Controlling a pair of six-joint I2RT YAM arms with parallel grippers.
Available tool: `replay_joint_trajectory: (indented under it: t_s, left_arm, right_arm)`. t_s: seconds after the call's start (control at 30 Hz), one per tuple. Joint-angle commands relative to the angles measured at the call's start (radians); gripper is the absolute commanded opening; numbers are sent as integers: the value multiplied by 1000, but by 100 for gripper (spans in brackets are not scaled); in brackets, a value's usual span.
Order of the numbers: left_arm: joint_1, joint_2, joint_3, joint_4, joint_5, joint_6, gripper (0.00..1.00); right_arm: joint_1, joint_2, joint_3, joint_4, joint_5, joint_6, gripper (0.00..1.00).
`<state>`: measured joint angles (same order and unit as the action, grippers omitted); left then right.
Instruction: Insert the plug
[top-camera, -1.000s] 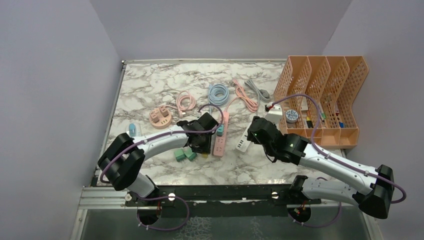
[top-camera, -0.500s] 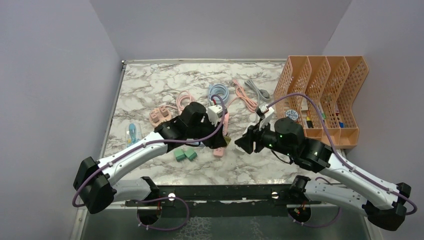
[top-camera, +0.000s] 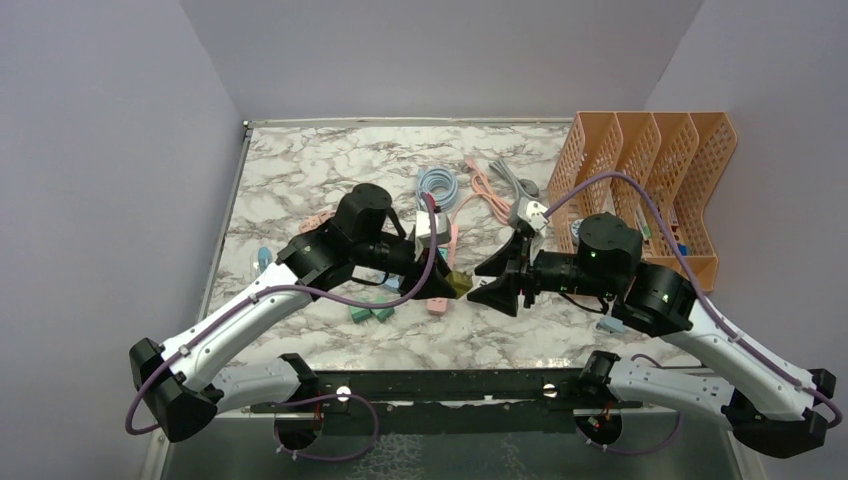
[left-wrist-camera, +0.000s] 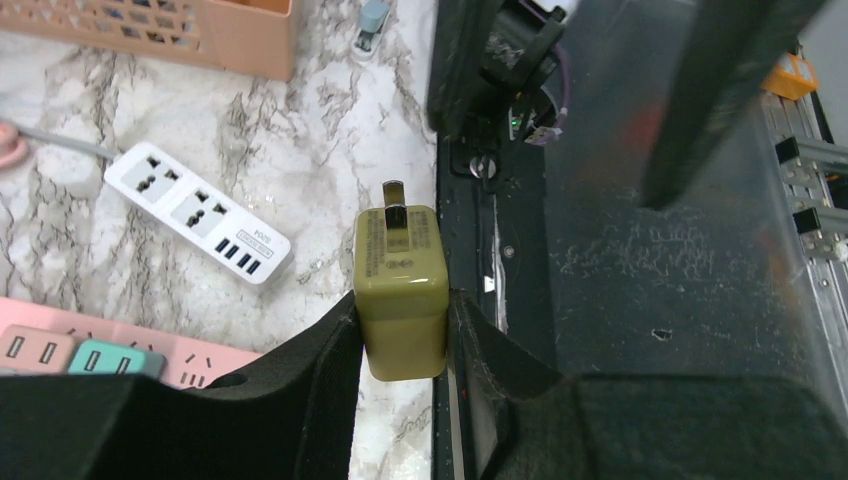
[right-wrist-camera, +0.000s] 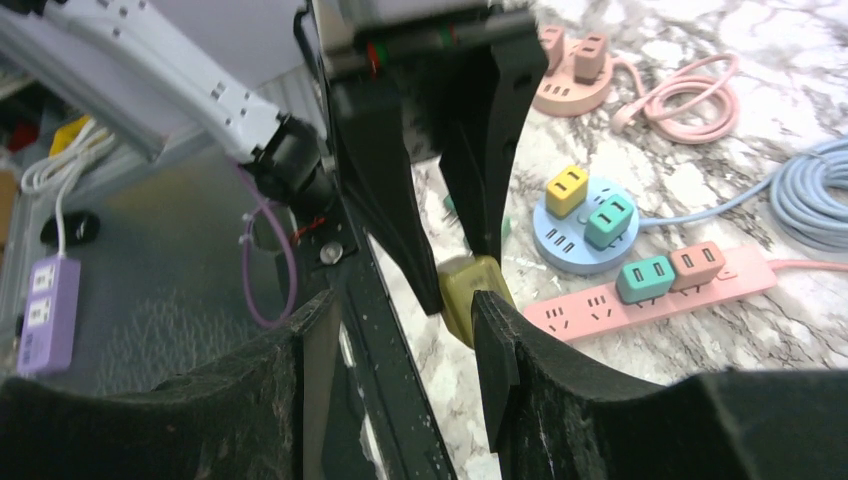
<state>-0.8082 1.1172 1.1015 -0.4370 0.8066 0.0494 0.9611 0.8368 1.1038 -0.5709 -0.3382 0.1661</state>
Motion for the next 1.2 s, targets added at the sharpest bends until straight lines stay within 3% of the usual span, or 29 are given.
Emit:
replay_joint_trajectory:
  t_s: [0.0, 0.27, 0.63, 0.73, 0.9, 0.97, 1.07, 1.17]
  left_arm:
    - [8, -44, 47, -29, 122, 70, 16]
    - [7, -75, 63, -37, 133, 61, 15]
    - [7, -71, 54, -39, 115, 71, 12]
    - [7, -66, 51, -42, 113, 76, 10]
    - [7, -63, 57, -44, 90, 74, 11]
    - [7, -63, 64, -49, 45, 56, 20]
    - [7, -69, 73, -53, -32, 28, 52]
    - [8, -82, 74, -42, -64, 7, 67]
  right_arm:
    - [5, -2, -17, 11, -108, -106, 52]
    - [5, 37, -48, 81, -144, -198, 51]
    - [5, 91, -42, 87, -304, -266, 34]
    - [5, 108, -33, 52, -349, -283, 28]
    - [5, 124, -27, 53, -354, -279, 8]
    - [5, 120, -34, 90, -341, -259, 2]
    - [5, 89, -69, 202, -270, -207, 1]
    - [5, 40, -122, 333, -177, -140, 1]
